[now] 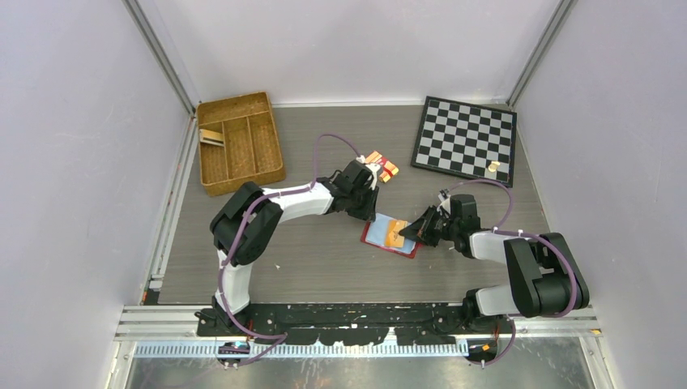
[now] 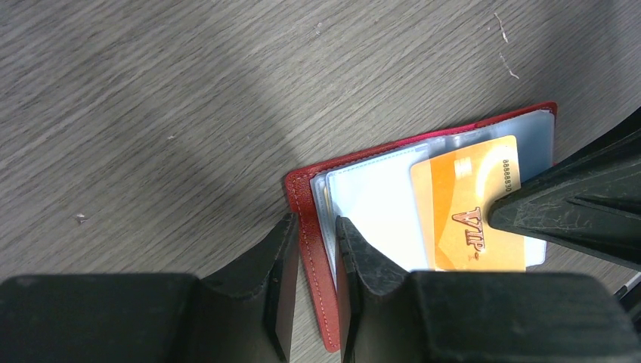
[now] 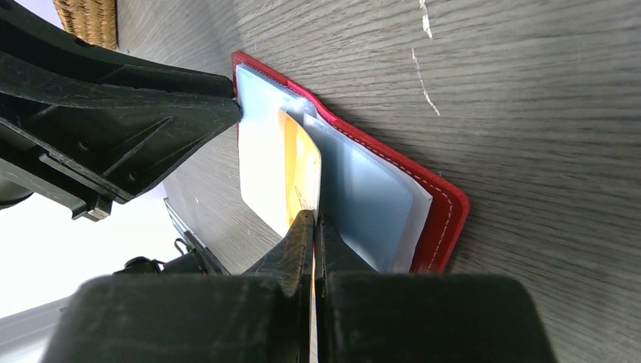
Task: Put the credit cards into the card holder
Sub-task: Insert the credit card into the card holder.
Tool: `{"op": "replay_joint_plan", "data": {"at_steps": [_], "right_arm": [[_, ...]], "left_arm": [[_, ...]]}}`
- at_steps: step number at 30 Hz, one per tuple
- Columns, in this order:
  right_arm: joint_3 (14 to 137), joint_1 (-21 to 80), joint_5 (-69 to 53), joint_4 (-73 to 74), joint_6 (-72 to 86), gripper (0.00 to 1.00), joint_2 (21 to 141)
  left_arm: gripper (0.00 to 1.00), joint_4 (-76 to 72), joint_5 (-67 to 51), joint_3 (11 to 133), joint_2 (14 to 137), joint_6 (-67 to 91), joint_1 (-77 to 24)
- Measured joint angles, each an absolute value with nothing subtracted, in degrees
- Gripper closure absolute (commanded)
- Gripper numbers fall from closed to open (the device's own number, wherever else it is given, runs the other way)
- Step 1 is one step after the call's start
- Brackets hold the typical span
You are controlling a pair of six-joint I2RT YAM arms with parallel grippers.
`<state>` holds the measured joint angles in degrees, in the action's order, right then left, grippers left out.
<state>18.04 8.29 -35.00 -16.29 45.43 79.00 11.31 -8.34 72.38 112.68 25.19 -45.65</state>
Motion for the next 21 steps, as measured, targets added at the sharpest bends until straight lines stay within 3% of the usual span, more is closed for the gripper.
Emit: {"op": "replay_joint_plan", "data": {"at_steps": [21], "right_arm": [[18.0, 10.6, -31.1, -16.9, 46.3, 0.99, 78.2]], "left_arm": [[0.78, 10.3, -8.3, 71.6, 112.3, 25.6, -45.6]]}}
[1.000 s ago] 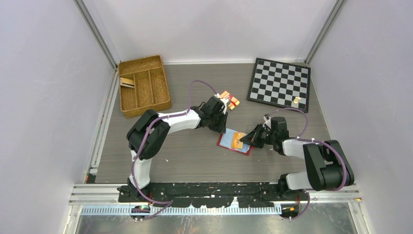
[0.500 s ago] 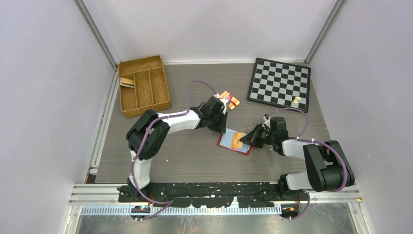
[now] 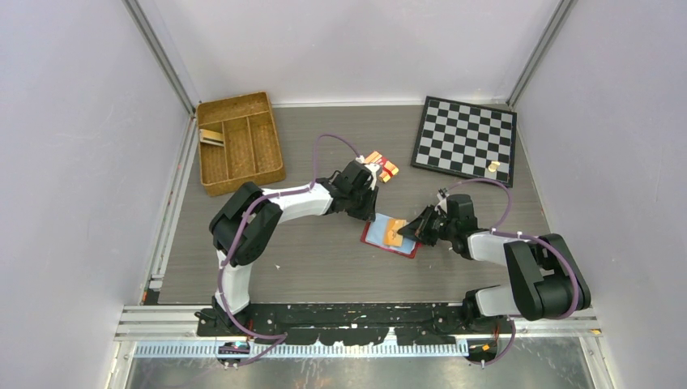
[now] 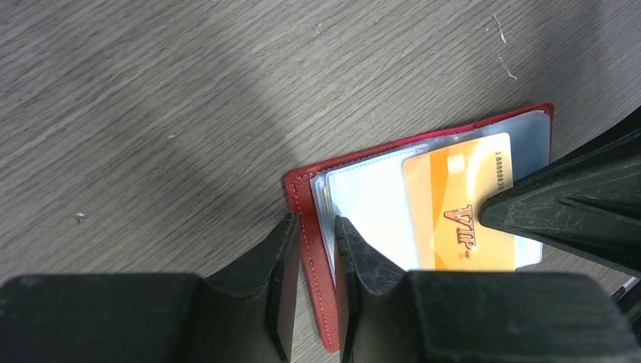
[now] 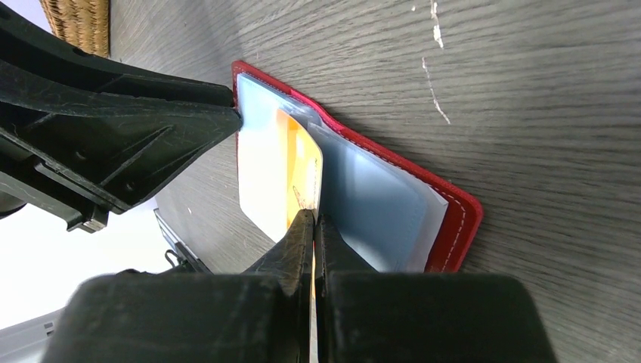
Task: Put the credit cards into the card holder
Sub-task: Insert the credit card into the card holder.
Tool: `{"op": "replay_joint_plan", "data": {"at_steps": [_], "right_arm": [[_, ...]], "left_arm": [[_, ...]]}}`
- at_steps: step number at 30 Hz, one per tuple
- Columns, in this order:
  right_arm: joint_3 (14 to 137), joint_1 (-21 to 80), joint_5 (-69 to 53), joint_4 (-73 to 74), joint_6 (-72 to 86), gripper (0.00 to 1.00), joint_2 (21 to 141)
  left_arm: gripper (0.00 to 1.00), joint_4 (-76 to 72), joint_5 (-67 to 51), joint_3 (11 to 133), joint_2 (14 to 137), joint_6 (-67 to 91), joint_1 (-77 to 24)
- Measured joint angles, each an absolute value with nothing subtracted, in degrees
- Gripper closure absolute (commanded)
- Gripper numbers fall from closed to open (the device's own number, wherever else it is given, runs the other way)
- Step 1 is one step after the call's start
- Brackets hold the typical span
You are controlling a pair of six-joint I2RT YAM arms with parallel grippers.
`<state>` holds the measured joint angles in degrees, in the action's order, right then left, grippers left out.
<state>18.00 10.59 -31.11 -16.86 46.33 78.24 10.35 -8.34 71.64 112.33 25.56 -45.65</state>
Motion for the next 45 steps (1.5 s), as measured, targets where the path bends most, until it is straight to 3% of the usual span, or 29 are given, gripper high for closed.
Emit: {"op": "replay_joint_plan", "data": {"at_steps": [24, 37, 45], "right_arm": [[19.1, 16.6, -25.7, -20.2, 50.9, 0.90, 80.8], [21.2, 18.0, -18.7, -5.9, 49.7, 0.59, 72.8], [24.6, 18.0, -17.1, 5.0, 45.9, 0.57, 69.8]], "left_arm": [[0.78, 9.4, -8.3, 70.5, 111.7, 26.9, -45.6], [0.63, 13.5, -8.8, 68.0, 108.5, 28.4, -45.8], [0.54, 15.4, -9.9, 65.2, 103.4, 30.9, -45.8]]}}
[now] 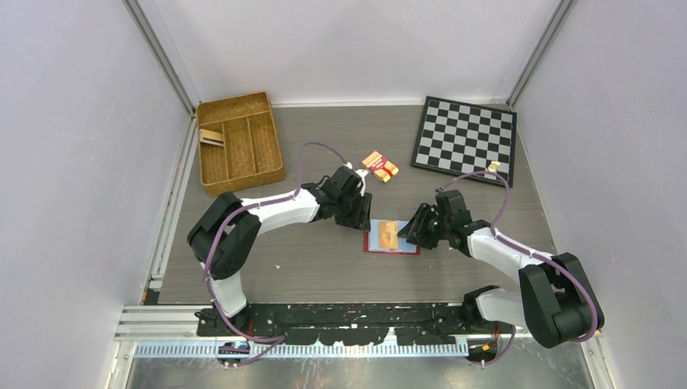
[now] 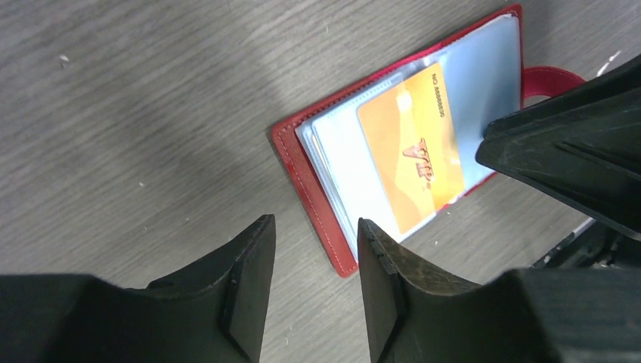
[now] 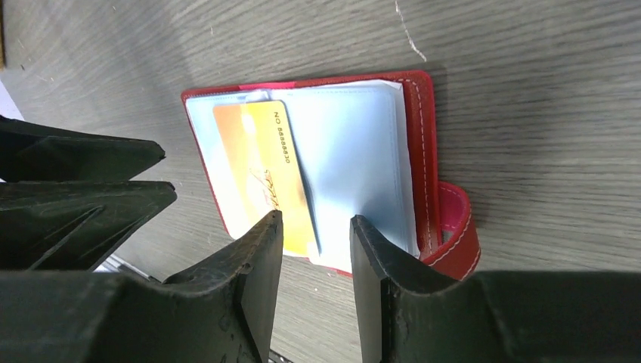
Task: Put the credit cards into the card holder
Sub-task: Insert the credit card into the card holder.
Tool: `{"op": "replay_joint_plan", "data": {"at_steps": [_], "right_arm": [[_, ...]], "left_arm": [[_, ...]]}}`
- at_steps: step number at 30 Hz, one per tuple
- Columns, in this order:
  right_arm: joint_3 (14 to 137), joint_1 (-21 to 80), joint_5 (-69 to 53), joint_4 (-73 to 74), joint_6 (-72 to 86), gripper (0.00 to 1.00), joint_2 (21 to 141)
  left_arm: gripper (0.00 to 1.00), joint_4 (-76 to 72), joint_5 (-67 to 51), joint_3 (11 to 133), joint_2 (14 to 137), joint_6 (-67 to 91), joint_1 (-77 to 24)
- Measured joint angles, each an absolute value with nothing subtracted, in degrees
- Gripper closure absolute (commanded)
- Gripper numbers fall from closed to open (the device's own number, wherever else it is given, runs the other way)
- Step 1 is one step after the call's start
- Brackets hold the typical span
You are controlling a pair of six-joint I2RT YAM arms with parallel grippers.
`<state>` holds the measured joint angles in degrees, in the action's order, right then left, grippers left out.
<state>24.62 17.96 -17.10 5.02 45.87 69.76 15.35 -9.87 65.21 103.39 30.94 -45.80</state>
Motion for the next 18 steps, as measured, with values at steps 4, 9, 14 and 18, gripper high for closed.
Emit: {"op": "replay_joint_plan", "data": {"at_steps": [4, 9, 14, 18], "right_arm": [[25.2, 18.1, -18.3, 6.2, 44.9, 0.55, 70.8], [26.9, 19.3, -20.0, 6.0, 44.5, 0.56, 73.5], [28.0, 21.3, -20.2, 5.6, 44.5, 0.60, 75.4], [28.9, 22.6, -20.0, 5.6, 44.5, 0.62, 76.9]], "left_arm": [[0.57, 14.5, -10.9, 63.3, 102.1, 32.9, -45.8], [0.66, 13.3, -12.3, 61.8, 102.1, 34.6, -45.8], [0.78, 12.2, -13.3, 61.2, 102.5, 35.6, -45.8], [0.83, 11.8, -13.5, 61.1, 103.7, 35.8, -45.8]]}}
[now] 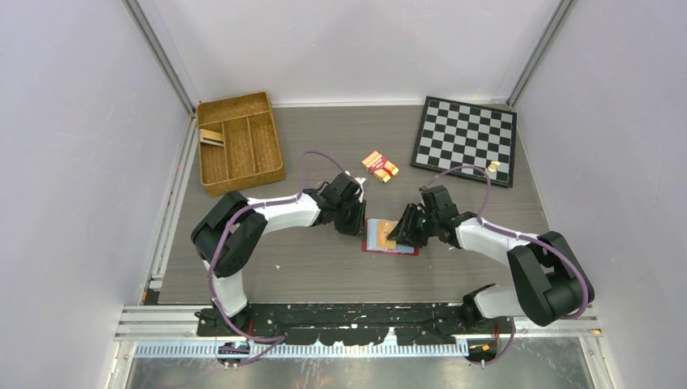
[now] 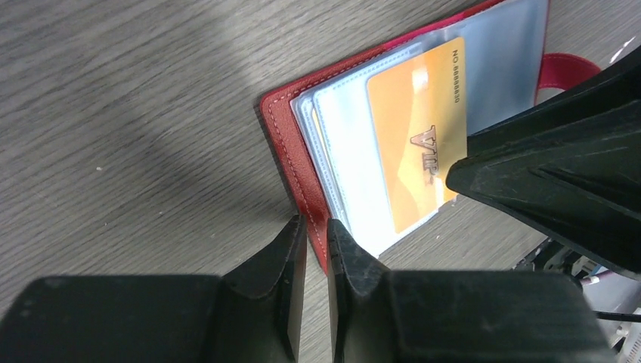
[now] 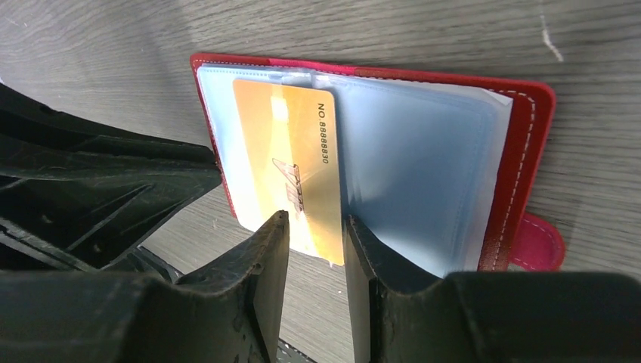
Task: Put the credit cards into the card holder
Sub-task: Insert the credit card into the card holder, then turn over the card slot in the card holder.
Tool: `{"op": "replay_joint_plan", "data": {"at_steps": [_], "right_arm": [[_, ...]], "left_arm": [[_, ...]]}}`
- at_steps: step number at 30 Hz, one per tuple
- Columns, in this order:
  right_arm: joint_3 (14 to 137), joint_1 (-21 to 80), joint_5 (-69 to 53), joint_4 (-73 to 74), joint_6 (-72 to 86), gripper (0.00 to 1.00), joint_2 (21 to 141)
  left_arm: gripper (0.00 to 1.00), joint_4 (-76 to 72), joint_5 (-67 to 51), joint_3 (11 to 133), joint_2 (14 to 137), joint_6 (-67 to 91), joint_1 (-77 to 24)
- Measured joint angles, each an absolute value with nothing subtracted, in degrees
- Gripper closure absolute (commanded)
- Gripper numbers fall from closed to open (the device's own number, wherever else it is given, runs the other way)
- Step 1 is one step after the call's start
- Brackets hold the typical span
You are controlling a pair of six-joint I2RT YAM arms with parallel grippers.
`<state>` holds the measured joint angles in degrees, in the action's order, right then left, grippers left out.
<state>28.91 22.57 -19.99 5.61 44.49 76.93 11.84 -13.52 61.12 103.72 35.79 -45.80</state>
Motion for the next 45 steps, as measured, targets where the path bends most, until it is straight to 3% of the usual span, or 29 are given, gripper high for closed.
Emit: {"op": "replay_joint_plan", "data": {"at_steps": [11, 25, 36, 45], "right_arm": [[32.5, 25.7, -18.7, 6.2, 44.0, 0.66, 80.7], [37.1, 29.6, -16.1, 8.7, 41.0, 0.65, 83.7], [42.0, 28.9, -12.1, 18.2, 39.3, 0.56, 80.5], [41.1, 21.3, -11.9, 23.0, 37.2, 0.53, 77.5]], "left_arm": [[0.90, 11.8, -13.5, 60.6, 104.6, 35.8, -45.8], [0.92, 11.4, -13.5, 60.6, 104.7, 35.6, -45.7], [0.78, 11.4, -12.8, 60.6, 104.3, 35.2, -45.8], [0.77, 11.7, -11.7, 60.8, 103.9, 34.4, -45.8]]}}
